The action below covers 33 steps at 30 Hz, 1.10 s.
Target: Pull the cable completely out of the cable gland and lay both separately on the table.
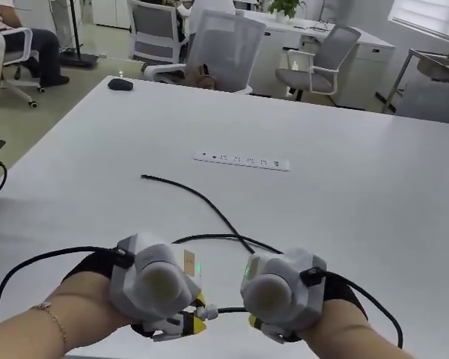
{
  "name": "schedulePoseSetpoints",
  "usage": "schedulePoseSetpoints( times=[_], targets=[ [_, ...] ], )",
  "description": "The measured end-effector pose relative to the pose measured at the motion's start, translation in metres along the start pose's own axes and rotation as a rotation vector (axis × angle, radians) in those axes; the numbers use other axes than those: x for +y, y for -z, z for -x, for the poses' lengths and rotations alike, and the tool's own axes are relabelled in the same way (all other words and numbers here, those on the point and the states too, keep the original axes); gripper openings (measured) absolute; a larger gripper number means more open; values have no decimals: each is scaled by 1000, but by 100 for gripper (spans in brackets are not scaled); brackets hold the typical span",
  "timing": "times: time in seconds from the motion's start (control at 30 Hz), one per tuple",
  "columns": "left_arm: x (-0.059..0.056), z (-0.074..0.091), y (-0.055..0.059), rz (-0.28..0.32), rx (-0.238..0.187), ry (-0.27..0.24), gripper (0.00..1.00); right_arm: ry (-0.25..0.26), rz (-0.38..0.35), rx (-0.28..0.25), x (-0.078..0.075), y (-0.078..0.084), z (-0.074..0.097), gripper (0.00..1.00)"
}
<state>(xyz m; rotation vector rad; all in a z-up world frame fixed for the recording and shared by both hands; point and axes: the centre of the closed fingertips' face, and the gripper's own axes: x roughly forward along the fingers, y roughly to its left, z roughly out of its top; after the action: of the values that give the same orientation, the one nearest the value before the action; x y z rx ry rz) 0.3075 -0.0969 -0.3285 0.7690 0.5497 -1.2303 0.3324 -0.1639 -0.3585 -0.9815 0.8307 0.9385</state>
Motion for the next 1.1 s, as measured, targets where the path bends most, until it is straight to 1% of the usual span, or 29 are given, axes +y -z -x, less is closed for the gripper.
schedulePoseSetpoints(
  times=[0.07, 0.1, 0.13, 0.17, 0.2, 0.23, 0.27, 0.33, 0.37, 0.4, 0.43, 0.47, 0.53, 0.57, 0.6, 0.67, 0.7, 0.73, 0.77, 0.8, 0.83, 0.87, 0.9, 0.93, 0.97, 1.03, 1.1],
  targets=[
    [1, 0, -2, 3, -9, -1, 17, -2, -11, 17, -1, 4, -1, 6],
    [0, 0, -5, 5, -17, 0, 17, -14, -12, 24, 1, 6, -2, 6],
    [-1, 0, -4, 5, -15, 3, 17, -30, -8, 49, 4, 9, -3, 7],
    [-2, -1, -3, -5, -9, 4, 17, -22, 4, 46, 4, 8, -2, 10],
    [-4, -2, -2, -9, -1, 11, 17, -13, 19, -1, 3, -1, -1, 18],
    [-5, -2, -1, -12, 2, 15, 17, -32, 5, -41, 7, -9, -1, 23],
    [-5, -2, -1, -16, 3, 16, 17, -75, -11, -105, 15, -22, 1, 24],
    [-4, -2, -3, -13, -3, 13, 17, -121, 17, -177, 25, -39, 5, 24],
    [-4, -2, -4, -8, -10, 10, 17, -125, 53, -234, 28, -50, 9, 26],
    [-2, -1, -6, -3, -17, 6, 17, -111, 76, -309, 28, -66, 16, 27],
    [-1, -1, -7, -1, -23, 3, 17, -116, 72, -335, 32, -72, 20, 27],
    [-1, 0, -7, 2, -26, 1, 17, -131, 60, -334, 35, -73, 20, 26],
    [0, 1, -8, 4, -32, -4, 17, -122, 87, -307, 35, -68, 18, 25],
    [-1, 1, -8, -4, -31, -6, 17, -105, 120, -271, 33, -62, 15, 25],
    [-2, 1, -8, -13, -28, -6, 17, -103, 125, -258, 33, -59, 14, 24],
    [-3, 0, -8, -24, -28, -2, 17, -111, 128, -252, 35, -57, 12, 22],
    [-4, -1, -9, -24, -31, 5, 17, -110, 134, -243, 34, -55, 11, 18],
    [-5, -1, -10, -24, -33, 9, 17, -101, 133, -234, 32, -54, 11, 16],
    [-6, -1, -11, -23, -38, 12, 17, -74, 136, -209, 27, -50, 10, 14],
    [-5, -1, -11, -22, -38, 10, 17, -75, 136, -206, 26, -49, 9, 13],
    [-4, -1, -11, -23, -35, 6, 17, -77, 130, -206, 26, -48, 9, 11],
    [-4, -1, -10, -22, -36, 6, 17, -69, 122, -206, 23, -47, 9, 5],
    [-3, -1, -12, -22, -47, 2, 17, -71, 117, -206, 23, -47, 10, 5],
    [-3, 1, -11, -23, -43, -1, 17, -75, 102, -207, 23, -47, 9, 5],
    [-2, 1, -11, -25, -42, -2, 17, -75, 102, -205, 23, -46, 9, 5],
    [-2, 1, -12, -25, -45, -5, 17, -69, 97, -186, 22, -44, 6, 4],
    [-1, 0, -11, -24, -39, -2, 17, -69, 94, -171, 21, -40, 4, 4]
  ],
)
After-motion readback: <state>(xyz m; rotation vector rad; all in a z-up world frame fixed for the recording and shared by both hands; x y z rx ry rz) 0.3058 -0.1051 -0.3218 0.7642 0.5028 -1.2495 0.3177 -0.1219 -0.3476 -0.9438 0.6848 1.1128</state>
